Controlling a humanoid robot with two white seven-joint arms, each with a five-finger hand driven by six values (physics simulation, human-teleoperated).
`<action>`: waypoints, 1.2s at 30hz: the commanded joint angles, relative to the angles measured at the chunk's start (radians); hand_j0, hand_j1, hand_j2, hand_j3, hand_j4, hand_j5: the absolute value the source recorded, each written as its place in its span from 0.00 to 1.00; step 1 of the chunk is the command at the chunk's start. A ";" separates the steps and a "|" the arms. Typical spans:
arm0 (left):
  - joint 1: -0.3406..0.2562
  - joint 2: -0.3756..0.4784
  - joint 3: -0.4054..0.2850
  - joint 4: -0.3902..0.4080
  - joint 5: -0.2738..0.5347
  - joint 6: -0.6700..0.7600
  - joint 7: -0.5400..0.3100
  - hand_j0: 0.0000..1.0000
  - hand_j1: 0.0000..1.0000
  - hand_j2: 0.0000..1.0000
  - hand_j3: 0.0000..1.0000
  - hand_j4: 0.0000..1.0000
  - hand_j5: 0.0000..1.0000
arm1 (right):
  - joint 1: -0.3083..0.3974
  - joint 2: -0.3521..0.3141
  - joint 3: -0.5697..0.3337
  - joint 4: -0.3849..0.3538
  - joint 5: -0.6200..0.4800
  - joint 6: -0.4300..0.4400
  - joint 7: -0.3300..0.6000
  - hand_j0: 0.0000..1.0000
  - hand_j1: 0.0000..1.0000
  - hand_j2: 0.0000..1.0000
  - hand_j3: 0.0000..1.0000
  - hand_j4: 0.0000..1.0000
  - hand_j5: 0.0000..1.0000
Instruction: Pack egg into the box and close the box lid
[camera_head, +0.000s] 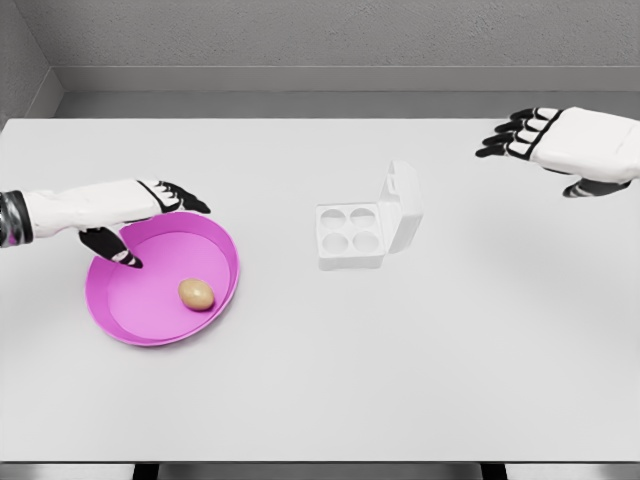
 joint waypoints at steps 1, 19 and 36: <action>0.000 0.006 -0.027 -0.011 0.007 0.002 -0.001 1.00 1.00 1.00 1.00 1.00 1.00 | 0.000 0.000 0.033 0.004 -0.003 0.003 0.000 1.00 1.00 1.00 1.00 1.00 1.00; 0.020 0.021 -0.126 -0.096 -0.022 0.002 -0.008 0.85 0.85 0.85 0.85 0.85 0.85 | -0.011 0.012 0.156 0.079 0.006 0.003 0.000 1.00 1.00 1.00 1.00 1.00 1.00; 0.020 0.009 -0.126 -0.087 -0.039 0.002 -0.008 0.76 0.76 0.76 0.76 0.76 0.76 | -0.012 0.020 0.158 0.078 0.006 0.003 0.000 1.00 1.00 1.00 1.00 1.00 1.00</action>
